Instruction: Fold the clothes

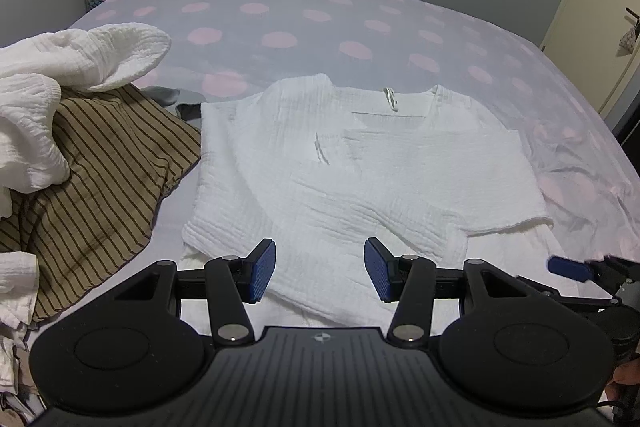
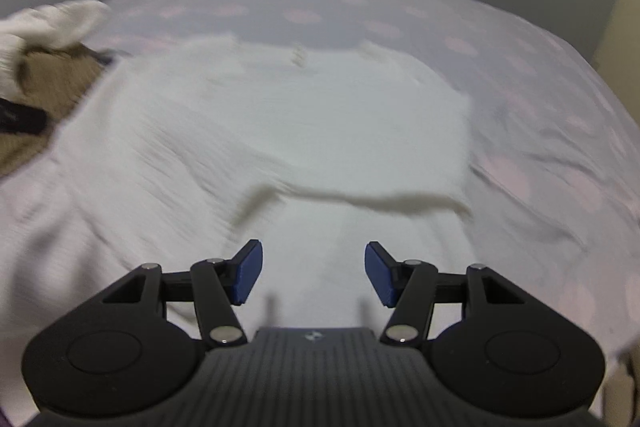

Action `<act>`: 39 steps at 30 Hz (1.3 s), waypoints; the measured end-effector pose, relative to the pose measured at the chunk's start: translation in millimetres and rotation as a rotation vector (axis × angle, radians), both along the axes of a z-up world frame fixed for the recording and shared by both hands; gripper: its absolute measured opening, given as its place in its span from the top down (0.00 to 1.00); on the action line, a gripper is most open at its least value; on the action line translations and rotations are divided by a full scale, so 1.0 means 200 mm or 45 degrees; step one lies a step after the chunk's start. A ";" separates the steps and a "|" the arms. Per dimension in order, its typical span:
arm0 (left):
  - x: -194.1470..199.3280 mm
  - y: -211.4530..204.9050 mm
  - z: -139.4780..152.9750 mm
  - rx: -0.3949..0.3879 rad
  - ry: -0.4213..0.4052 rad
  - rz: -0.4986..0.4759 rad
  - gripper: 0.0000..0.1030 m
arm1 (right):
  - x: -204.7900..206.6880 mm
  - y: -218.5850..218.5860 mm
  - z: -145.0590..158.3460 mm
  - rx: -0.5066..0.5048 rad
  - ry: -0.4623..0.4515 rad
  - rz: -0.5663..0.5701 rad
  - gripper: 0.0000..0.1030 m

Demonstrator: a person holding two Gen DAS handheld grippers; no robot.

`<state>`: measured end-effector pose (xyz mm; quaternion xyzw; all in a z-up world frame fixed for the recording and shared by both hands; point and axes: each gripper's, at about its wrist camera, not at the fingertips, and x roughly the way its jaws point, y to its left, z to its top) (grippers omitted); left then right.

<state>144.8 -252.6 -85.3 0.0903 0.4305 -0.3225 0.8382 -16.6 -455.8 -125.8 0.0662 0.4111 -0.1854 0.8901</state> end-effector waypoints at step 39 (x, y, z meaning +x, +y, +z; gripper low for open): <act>0.34 0.19 -0.35 0.334 -0.037 -0.371 0.54 | 0.50 0.05 0.46 0.052 -0.343 0.266 0.93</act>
